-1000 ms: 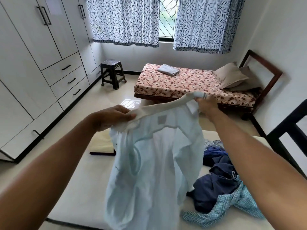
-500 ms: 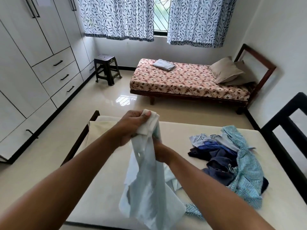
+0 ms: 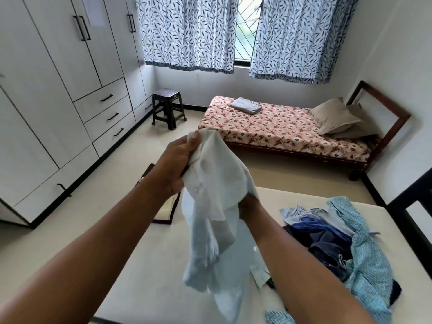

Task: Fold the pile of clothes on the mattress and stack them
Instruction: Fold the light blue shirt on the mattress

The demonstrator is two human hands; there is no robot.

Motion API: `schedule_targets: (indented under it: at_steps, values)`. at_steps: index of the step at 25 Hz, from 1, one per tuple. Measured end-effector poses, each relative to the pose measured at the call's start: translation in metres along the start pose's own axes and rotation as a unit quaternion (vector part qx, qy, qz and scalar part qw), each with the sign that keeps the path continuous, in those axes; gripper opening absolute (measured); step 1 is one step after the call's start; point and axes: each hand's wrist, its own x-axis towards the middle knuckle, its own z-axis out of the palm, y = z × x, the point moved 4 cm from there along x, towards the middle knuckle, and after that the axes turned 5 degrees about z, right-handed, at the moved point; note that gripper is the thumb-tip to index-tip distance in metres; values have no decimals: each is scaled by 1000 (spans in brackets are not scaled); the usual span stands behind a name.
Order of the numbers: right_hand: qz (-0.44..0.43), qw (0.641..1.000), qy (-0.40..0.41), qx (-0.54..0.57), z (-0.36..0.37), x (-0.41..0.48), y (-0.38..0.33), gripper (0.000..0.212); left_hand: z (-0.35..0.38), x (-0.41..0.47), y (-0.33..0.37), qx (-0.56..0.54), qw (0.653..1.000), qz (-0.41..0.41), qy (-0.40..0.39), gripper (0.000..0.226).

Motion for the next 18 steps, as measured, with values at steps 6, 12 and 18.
schedule_targets:
  at_steps: [6, 12, 18]
  values:
    - [2, 987, -160, -22, -12, -8, -58, 23, -74, 40, -51, 124, 973, -50, 190, 24]
    - [-39, 994, 66, -83, -91, 8, -91, 15, -110, 50, -75, 122, 966, -52, 221, 27]
    - [-134, 962, 237, 32, -172, 5, -116, 17, -152, 42, -69, 165, 961, -44, 218, 35]
